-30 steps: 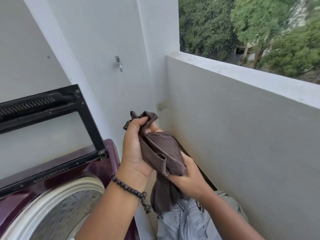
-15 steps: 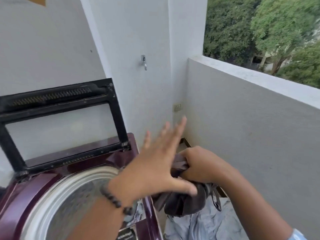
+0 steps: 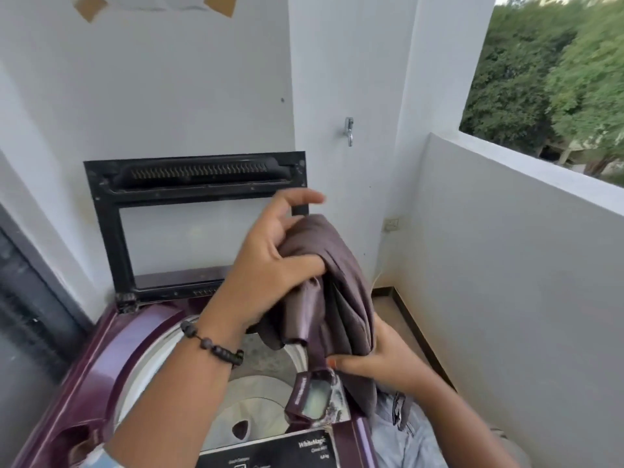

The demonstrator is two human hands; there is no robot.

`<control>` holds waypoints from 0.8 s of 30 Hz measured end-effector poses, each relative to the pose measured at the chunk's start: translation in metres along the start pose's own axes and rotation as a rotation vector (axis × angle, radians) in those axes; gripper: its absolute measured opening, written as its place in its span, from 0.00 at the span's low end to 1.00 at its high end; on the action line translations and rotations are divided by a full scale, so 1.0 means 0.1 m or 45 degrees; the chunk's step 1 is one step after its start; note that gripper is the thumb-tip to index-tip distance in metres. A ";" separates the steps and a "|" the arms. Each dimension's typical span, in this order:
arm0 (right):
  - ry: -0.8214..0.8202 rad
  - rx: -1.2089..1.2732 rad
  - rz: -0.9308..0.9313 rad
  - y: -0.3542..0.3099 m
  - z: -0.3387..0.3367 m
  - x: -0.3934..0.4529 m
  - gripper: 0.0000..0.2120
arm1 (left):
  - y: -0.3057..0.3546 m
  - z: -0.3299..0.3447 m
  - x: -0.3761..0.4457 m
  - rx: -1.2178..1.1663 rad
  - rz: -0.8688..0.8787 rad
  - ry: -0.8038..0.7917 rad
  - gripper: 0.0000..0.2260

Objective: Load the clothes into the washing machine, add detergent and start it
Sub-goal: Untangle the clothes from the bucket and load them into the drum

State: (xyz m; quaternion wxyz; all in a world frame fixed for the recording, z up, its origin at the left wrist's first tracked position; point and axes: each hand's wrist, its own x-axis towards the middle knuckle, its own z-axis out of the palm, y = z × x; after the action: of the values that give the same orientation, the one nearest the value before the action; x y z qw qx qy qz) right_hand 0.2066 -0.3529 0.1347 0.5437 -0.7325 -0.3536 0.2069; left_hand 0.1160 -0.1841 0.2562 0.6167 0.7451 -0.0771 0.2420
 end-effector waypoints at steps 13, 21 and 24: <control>0.252 0.352 -0.236 -0.85 0.00 0.50 0.22 | -0.43 -0.65 0.04 -0.589 -0.055 0.724 0.12; -0.174 0.191 -0.019 -0.41 0.71 0.49 0.48 | -0.55 -0.63 0.04 -1.233 -0.312 0.868 0.17; -0.122 0.241 -0.038 -0.42 0.85 0.51 0.49 | -0.63 -0.53 -0.01 -1.295 -0.404 0.958 0.19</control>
State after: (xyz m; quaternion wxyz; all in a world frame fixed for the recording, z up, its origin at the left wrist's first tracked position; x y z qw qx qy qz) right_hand 0.1695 -0.2531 0.1504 0.5961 -0.6616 -0.3690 0.2661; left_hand 0.1273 -0.1190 0.2071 0.9055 0.2271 0.1500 0.3256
